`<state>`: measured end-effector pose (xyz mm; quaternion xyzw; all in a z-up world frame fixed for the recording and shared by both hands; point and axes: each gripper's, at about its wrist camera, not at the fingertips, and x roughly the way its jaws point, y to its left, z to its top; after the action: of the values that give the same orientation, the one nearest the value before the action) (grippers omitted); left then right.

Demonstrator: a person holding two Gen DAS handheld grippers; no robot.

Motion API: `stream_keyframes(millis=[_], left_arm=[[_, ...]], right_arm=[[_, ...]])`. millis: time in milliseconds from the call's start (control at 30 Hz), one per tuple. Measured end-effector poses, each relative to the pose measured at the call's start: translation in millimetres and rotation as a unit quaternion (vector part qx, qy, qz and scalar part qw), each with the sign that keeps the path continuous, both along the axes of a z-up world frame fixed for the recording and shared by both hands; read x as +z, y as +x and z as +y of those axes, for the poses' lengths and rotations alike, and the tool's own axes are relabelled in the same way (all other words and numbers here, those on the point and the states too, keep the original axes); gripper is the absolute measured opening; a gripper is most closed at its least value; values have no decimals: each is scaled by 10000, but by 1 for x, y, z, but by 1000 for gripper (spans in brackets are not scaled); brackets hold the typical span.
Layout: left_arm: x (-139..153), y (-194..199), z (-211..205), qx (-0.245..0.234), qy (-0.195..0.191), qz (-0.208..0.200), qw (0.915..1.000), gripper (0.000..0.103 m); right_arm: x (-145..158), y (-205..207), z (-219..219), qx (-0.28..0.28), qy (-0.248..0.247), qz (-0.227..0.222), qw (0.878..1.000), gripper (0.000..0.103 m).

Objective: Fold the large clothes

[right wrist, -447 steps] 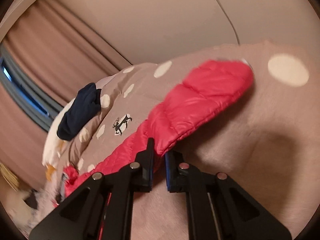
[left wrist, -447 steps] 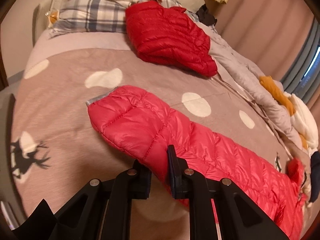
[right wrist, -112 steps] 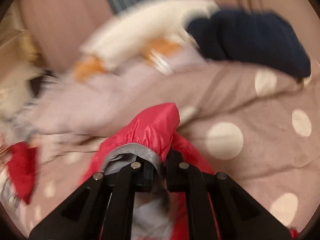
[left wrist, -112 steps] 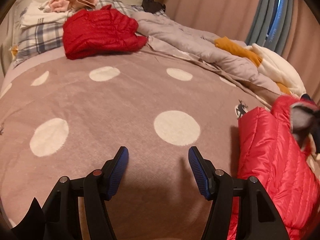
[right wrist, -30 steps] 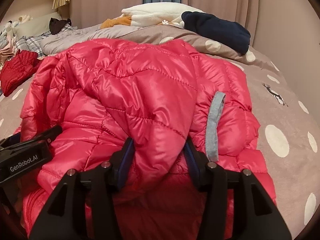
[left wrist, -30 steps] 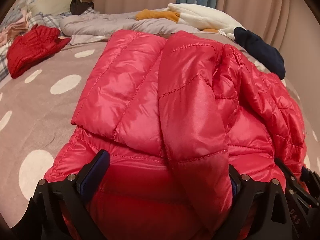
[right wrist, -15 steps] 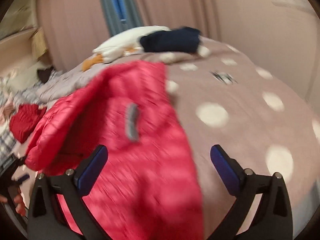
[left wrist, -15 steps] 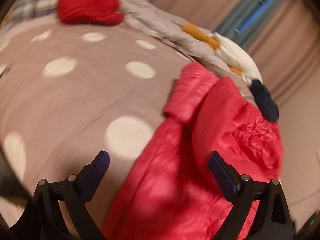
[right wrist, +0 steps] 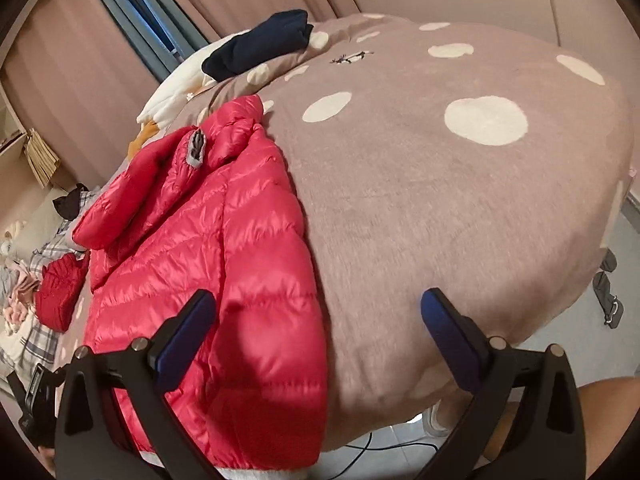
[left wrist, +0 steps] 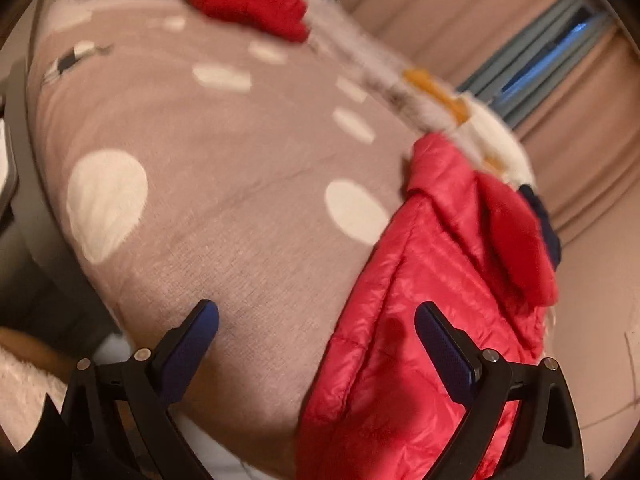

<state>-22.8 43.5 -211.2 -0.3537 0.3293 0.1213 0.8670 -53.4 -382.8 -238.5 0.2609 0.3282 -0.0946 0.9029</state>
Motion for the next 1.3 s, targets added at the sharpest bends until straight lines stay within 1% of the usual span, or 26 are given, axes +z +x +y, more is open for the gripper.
stream_keyframes(millis=[33,100,167,200,233,267,300,333,367,400,467,533,567,600,633,667,733,767,833,933,967,1033,1100,1133,1167,1300], left_arm=[[1,0,-4,-65,59,41,10000,97],[-1,4,-17,-433,-35,81,9990,97],[-1,-1,-32,-657,-129,-32,9978,97],[-2,-5,-40,-812,-300,-113,9962,97],[-3,-5,-43,-950,-530,-170,9939,97],[-5,-7,-48,-1123,-972,-260,9886,97],[-6,-8,-52,-1250,-1307,-344,9829,97],[-6,-8,-55,-1371,-1649,-428,9758,97],[-3,-6,-58,-1448,-1853,-487,9707,97],[1,-3,-61,-1551,-1965,-530,9667,97],[12,0,-64,-1870,-2272,-808,9523,97],[17,-1,-62,-2048,-2595,-1108,9372,97],[15,-1,-61,-2051,-2786,-1163,9310,97],[12,-2,-58,-1930,-2798,-1077,9343,97],[9,-3,-54,-1679,-2602,-874,9468,97],[7,-4,-49,-1434,-2264,-695,9609,97],[2,-5,-40,-1046,-1570,-409,9812,97],[0,-6,-36,-955,-1449,-380,9841,97],[-7,-9,-29,-978,-1614,-527,9806,97],[-10,-16,-34,-997,-1537,-636,9810,97],[-12,-20,-40,-1044,-1624,-630,9792,97],[-20,-25,-51,-1275,-2070,-631,9679,97],[-26,-23,-67,-1618,-2581,-604,9505,97],[-27,-19,-74,-1724,-2656,-584,9467,97],[-25,-16,-81,-1827,-2704,-601,9434,97],[-7,-6,-94,-1963,-2589,-867,9418,97]], right_arm=[[-1,0,3,-8,37,-9,10000,103],[-4,-3,11,9,182,-63,9998,103],[-7,-11,26,74,421,-149,9990,103],[-9,-15,31,97,511,-151,9985,103],[-12,-18,40,160,714,-125,9972,103],[-15,-19,46,244,950,-123,9951,103],[-20,-21,52,357,1290,-126,9909,103],[-26,-23,58,465,1726,-146,9838,101],[-30,-22,63,600,2147,-248,9745,100],[-29,-20,69,726,2318,-342,9695,100],[-16,-16,79,873,2196,-563,9700,96],[-3,-15,85,898,1960,-784,9733,97],[1,-14,86,896,1891,-864,9740,97],[5,-12,87,907,1845,-916,9743,97],[5,-9,87,900,1813,-888,9753,97],[2,-5,86,878,1829,-788,9760,96],[-8,-2,84,855,1970,-632,9746,95],[-12,-1,81,826,1999,-558,9747,92],[-17,1,75,787,1928,-471,9769,88],[-11,-1,70,788,1846,-512,9783,88],[-9,-3,69,747,1798,-513,9795,88],[-5,-4,65,646,1638,-521,9830,88],[-6,-3,60,615,1610,-529,9836,88],[-7,-3,59,615,1653,-523,9829,88],[-8,-3,58,608,1673,-518,9827,88],[-7,-3,61,649,1546,-513,9845,90]])
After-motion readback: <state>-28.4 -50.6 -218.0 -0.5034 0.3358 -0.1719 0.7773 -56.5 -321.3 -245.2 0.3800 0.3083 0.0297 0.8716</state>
